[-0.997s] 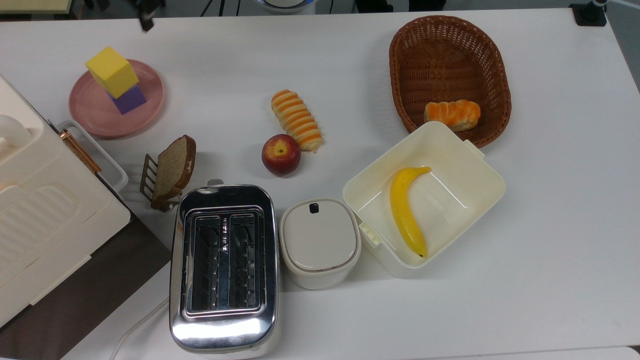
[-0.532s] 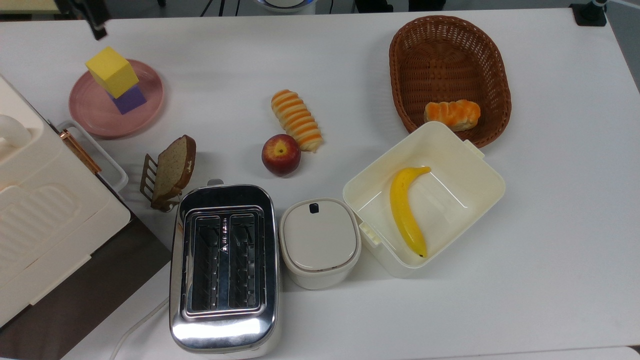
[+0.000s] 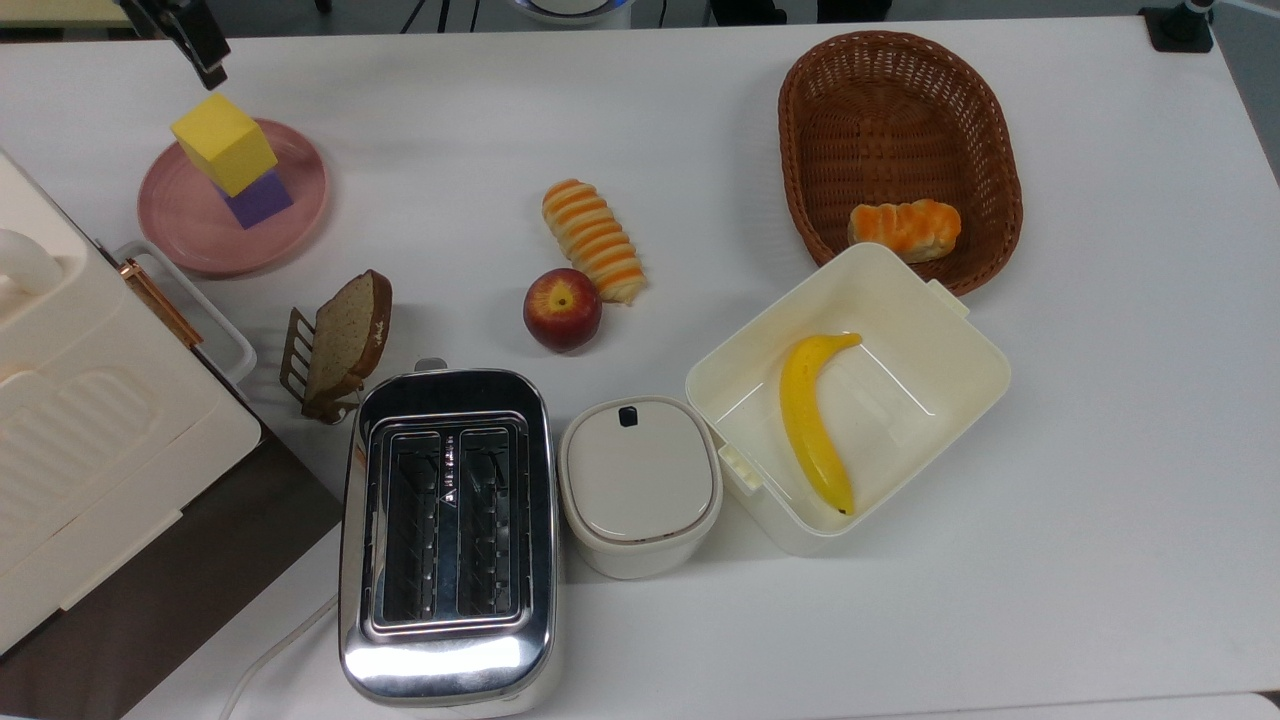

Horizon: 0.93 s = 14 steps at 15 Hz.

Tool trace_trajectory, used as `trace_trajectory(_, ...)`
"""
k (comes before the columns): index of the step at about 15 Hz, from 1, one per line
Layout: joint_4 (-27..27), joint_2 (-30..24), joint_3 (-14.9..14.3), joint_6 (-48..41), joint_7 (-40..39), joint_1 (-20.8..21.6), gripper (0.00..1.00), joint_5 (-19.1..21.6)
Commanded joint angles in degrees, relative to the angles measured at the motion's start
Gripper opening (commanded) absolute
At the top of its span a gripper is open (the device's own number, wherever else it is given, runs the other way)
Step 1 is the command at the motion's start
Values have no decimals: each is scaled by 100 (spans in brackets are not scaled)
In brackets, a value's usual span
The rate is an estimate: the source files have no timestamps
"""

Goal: Put the yellow cube on the table
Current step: 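Move the gripper over the yellow cube on the pink plate, then lower the gripper and close it on the yellow cube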

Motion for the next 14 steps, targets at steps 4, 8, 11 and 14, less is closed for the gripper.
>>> trace_trajectory(4, -132, 224, 36, 445, -155, -45, 100, -31)
trace_trajectory(8, -151, 374, 53, 534, -155, -10, 100, -39)
trace_trajectory(11, -142, 497, 53, 578, -155, -1, 100, -31)
trace_trajectory(14, -151, 593, 62, 648, -155, 17, 100, -31)
